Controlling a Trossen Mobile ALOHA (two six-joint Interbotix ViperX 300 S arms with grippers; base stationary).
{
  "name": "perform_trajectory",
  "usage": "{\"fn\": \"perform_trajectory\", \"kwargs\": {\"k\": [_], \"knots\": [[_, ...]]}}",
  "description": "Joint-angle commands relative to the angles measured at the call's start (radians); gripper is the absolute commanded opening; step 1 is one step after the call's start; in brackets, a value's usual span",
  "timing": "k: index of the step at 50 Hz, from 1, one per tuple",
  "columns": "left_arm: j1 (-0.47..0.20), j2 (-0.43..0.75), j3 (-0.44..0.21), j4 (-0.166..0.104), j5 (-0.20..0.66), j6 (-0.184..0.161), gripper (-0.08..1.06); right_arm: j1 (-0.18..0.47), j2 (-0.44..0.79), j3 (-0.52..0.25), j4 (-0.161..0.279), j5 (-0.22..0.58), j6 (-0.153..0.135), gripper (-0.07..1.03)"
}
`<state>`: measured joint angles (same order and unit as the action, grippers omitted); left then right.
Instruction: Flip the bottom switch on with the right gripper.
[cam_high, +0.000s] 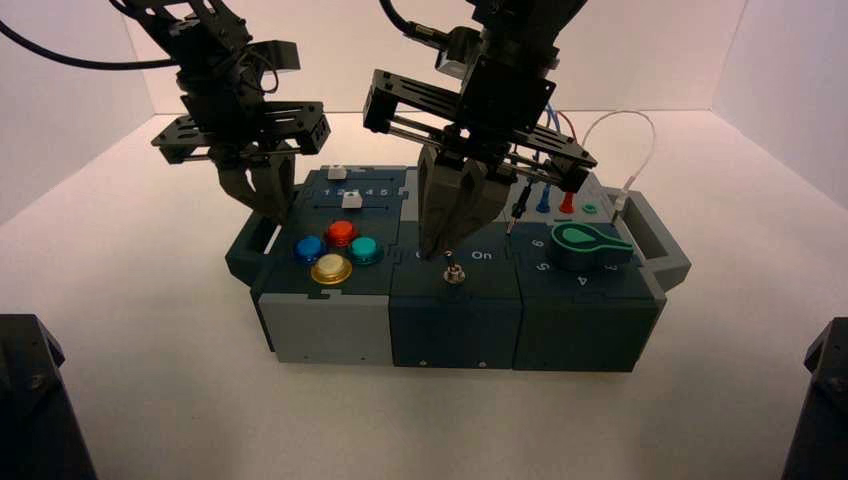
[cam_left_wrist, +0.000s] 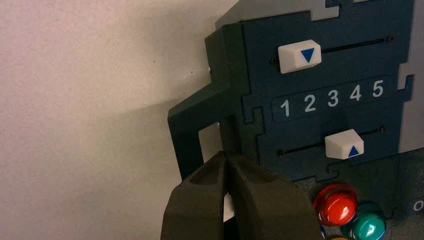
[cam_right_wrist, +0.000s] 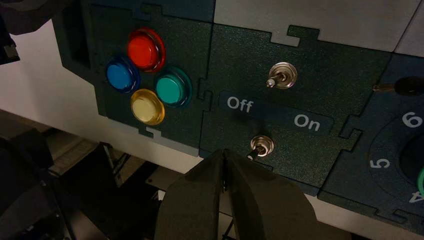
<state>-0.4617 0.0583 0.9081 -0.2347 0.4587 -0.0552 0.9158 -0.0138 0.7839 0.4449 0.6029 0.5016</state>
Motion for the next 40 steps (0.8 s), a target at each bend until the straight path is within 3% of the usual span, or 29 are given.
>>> {"fn": "perform_trajectory", "kwargs": {"k": [1, 40], "knots": [[-0.005, 0.048, -0.005, 0.015, -0.025, 0.023, -0.03, 0.002, -0.009, -0.018, 0.000, -0.006, 0.006, -0.02], [-0.005, 0.048, -0.005, 0.017, -0.025, 0.023, -0.03, -0.015, 0.018, 0.017, -0.043, -0.015, 0.006, -0.02]]}}
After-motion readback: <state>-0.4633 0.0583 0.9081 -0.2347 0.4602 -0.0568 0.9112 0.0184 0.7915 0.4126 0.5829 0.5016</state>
